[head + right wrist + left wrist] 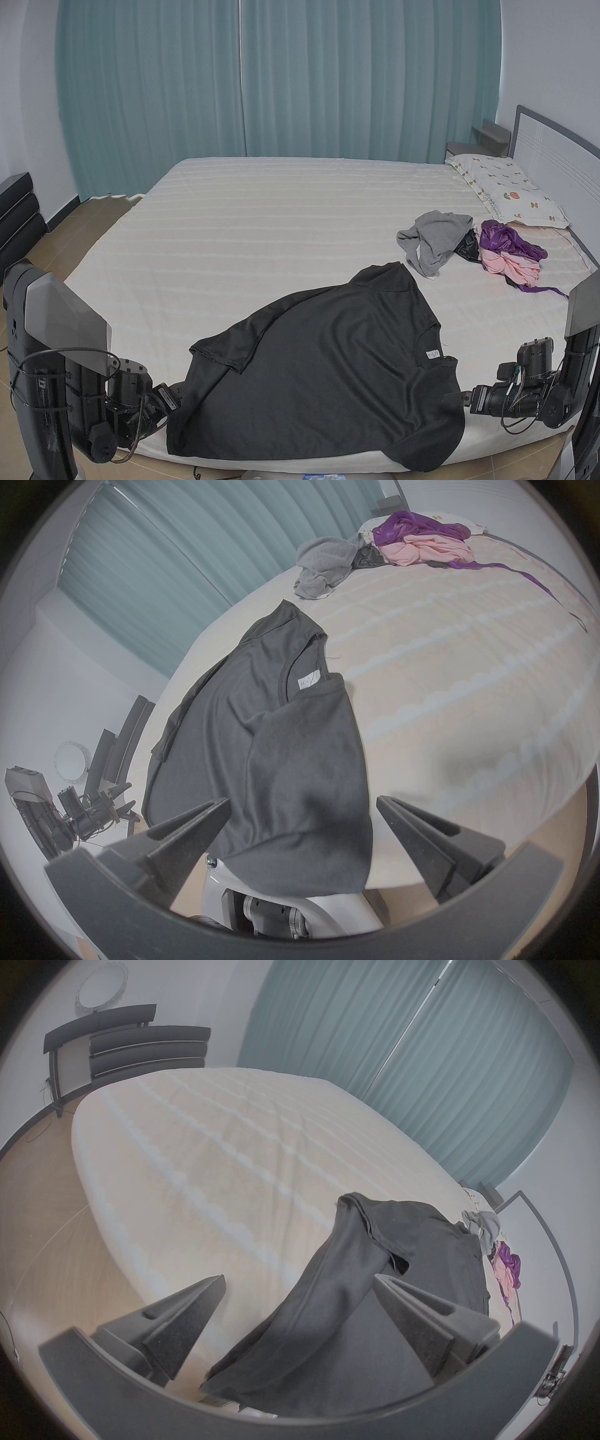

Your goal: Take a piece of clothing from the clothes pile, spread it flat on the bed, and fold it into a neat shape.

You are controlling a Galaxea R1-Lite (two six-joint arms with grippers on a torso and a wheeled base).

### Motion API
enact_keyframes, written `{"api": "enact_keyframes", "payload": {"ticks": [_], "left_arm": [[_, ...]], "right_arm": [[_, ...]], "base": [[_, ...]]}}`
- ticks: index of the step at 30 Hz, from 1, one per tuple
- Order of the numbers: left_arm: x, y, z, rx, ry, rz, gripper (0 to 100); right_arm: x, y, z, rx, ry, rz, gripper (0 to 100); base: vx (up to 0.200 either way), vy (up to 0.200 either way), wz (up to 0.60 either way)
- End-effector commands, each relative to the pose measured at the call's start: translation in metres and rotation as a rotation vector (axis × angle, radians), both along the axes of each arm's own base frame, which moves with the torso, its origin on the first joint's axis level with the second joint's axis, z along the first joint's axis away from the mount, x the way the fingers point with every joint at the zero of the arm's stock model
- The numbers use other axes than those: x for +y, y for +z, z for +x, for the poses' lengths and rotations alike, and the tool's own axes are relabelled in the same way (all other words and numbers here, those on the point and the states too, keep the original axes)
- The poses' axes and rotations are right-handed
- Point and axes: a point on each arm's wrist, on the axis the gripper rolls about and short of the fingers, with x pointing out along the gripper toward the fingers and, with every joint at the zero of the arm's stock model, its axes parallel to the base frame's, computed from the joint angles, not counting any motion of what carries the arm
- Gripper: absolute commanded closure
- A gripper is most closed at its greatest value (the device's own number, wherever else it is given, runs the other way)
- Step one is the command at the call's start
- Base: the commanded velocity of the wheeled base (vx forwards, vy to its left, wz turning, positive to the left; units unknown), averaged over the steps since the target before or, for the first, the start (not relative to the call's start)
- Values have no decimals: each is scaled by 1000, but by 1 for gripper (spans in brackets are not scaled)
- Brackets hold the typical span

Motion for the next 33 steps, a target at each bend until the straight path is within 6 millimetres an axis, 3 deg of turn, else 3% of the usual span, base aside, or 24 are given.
{"api": "enact_keyframes", "payload": {"ticks": [1,5,12,18,33], "left_arm": [[0,1,-3,5,-7,-4,0],[0,2,-2,-2,-3,-8,0],[-3,22,-1,-89,-14,-67,0],[-12,24,10,-132,-46,-87,0],[-67,17,60,-158,-181,-102,0]], "right_arm": [[0,-2,-3,22,3,-1,0],[0,-2,-3,22,4,0,0],[1,-2,-3,21,5,2,0],[1,-3,-2,20,5,3,0],[5,-10,2,1,-15,35,0]], "base": [[0,0,0],[0,0,0],[0,0,0],[0,0,0],[0,0,0]]}}
